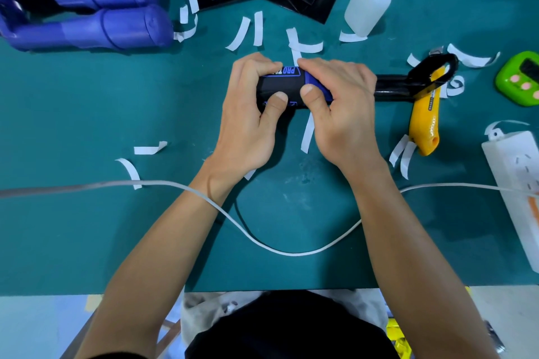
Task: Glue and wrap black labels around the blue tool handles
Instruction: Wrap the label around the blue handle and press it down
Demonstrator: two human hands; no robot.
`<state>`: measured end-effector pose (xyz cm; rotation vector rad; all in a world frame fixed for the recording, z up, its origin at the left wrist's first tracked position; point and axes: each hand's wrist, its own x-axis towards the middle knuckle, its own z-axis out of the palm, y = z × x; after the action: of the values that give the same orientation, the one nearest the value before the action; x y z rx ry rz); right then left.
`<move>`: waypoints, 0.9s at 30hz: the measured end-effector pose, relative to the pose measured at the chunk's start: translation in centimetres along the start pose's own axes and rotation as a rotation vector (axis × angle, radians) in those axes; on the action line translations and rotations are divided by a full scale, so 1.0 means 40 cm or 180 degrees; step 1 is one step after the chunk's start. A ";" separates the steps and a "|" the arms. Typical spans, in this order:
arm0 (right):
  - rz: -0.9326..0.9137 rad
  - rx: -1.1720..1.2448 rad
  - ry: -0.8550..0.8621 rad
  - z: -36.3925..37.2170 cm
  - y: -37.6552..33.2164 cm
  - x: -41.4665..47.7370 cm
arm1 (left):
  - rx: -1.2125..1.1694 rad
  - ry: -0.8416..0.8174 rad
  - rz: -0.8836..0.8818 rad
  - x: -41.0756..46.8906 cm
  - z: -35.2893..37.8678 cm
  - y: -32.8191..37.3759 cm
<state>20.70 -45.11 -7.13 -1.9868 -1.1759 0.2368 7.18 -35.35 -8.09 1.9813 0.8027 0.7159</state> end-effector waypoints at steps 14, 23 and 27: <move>-0.0010 -0.0066 0.0003 0.000 -0.008 0.001 | -0.0003 -0.0036 -0.0031 -0.002 -0.007 0.001; -0.0050 -0.0084 0.0015 0.002 -0.011 0.003 | 0.0001 -0.0077 -0.0051 -0.003 -0.009 0.001; -0.0049 -0.0062 -0.0015 -0.003 -0.005 0.001 | -0.0008 -0.0097 -0.0073 -0.004 -0.011 0.004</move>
<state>20.64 -45.10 -6.93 -1.9944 -1.2003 0.2231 6.80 -35.31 -7.75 1.9732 0.8048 0.6714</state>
